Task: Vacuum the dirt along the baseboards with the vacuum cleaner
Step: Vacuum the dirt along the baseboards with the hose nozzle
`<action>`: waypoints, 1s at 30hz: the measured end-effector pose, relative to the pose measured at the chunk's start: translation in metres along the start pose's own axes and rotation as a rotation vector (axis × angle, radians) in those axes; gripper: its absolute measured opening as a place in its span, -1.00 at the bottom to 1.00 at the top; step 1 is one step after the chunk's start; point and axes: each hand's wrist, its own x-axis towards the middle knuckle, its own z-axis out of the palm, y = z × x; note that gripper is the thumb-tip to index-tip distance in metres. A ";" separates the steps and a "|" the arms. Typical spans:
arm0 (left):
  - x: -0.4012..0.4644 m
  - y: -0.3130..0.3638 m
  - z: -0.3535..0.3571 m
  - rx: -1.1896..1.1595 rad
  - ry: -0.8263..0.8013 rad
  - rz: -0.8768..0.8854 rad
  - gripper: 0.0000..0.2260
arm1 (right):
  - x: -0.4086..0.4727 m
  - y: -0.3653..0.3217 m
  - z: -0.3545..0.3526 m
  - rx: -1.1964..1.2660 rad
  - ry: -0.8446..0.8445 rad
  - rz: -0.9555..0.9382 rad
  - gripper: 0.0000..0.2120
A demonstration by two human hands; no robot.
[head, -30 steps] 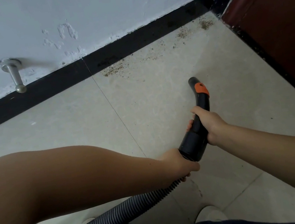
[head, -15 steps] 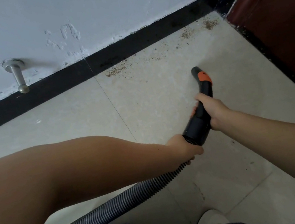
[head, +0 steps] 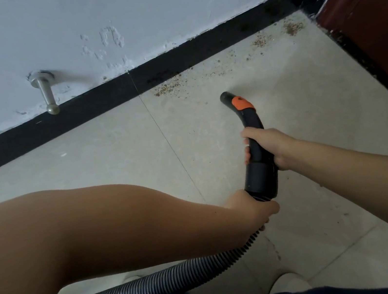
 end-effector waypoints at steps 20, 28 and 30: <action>0.023 0.012 -0.064 -0.118 0.149 0.105 -0.83 | 0.041 -0.048 0.060 -0.066 -0.047 -0.079 -0.82; 0.032 0.022 -0.091 -0.112 0.181 0.129 -0.80 | 0.052 -0.067 0.076 -0.035 -0.044 -0.098 -0.86; 0.032 0.022 -0.091 -0.135 0.183 0.128 -0.79 | 0.052 -0.069 0.079 -0.056 -0.068 -0.089 -0.86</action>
